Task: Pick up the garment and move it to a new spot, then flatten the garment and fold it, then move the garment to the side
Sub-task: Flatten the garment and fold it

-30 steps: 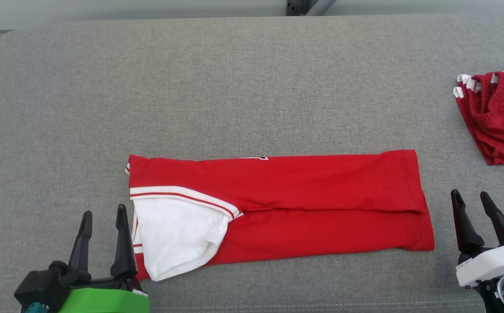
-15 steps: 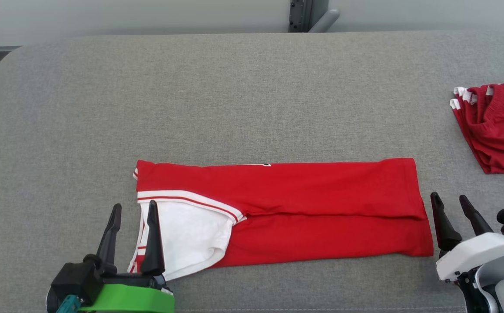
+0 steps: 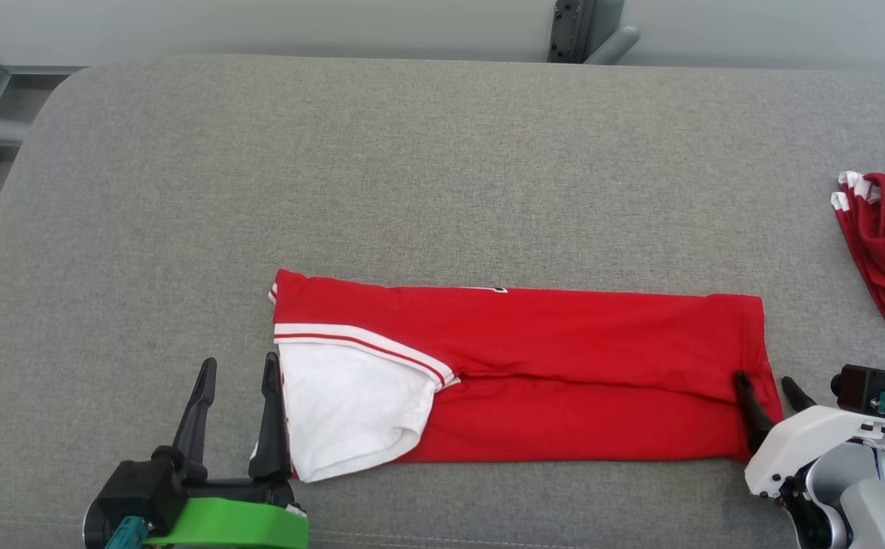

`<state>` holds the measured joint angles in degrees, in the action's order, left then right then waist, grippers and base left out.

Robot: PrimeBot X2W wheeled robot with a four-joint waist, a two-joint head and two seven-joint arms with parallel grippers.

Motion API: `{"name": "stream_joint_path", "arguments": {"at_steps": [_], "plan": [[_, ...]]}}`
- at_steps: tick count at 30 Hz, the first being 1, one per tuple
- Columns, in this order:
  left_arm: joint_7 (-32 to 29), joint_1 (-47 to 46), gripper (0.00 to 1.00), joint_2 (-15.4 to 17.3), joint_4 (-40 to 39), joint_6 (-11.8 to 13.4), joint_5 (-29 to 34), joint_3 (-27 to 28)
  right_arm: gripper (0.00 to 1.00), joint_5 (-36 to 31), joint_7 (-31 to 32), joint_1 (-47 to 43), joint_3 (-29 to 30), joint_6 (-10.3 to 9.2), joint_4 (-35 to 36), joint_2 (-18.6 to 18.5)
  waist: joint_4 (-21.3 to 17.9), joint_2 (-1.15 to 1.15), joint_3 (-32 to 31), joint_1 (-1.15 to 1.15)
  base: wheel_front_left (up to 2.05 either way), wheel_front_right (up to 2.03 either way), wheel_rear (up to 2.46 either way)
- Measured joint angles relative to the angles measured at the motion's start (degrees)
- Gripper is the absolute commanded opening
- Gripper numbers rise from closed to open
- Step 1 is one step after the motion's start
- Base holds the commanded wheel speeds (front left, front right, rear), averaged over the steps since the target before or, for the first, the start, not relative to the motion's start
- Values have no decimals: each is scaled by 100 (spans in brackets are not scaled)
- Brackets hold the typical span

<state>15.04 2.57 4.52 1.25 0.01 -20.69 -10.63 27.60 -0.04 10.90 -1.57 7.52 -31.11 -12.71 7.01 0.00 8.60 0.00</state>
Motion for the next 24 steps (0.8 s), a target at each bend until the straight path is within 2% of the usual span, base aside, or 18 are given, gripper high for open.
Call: {"name": "stream_joint_path", "arguments": {"at_steps": [5,6,7,8,10,19,24], "plan": [[0,13,100,-34,-5,-34,38,87,100,99,24,96,-126,-1,-235,-4,22,0,6,0,0,0,0],[0,19,100,-40,-4,-44,52,101,83,120,19,111,-166,-4,-259,-9,19,0,8,0,0,0,0],[0,23,100,-45,-4,-51,62,114,44,162,12,122,-222,-4,-268,-9,14,0,9,0,0,0,0],[0,25,100,-51,-4,-52,66,129,33,210,9,132,-274,-4,-274,-13,7,0,11,0,0,0,0],[0,27,100,-64,-4,-59,70,151,0,277,-9,158,-372,-4,-276,-21,-13,0,14,0,0,0,0],[0,27,100,-111,-2,-99,159,244,0,573,-156,302,-537,2,-196,-137,-157,0,34,0,0,0,0],[1,27,100,-129,-41,-109,192,280,0,815,-114,370,-435,2,68,-467,-296,0,39,0,0,0,0]]}}
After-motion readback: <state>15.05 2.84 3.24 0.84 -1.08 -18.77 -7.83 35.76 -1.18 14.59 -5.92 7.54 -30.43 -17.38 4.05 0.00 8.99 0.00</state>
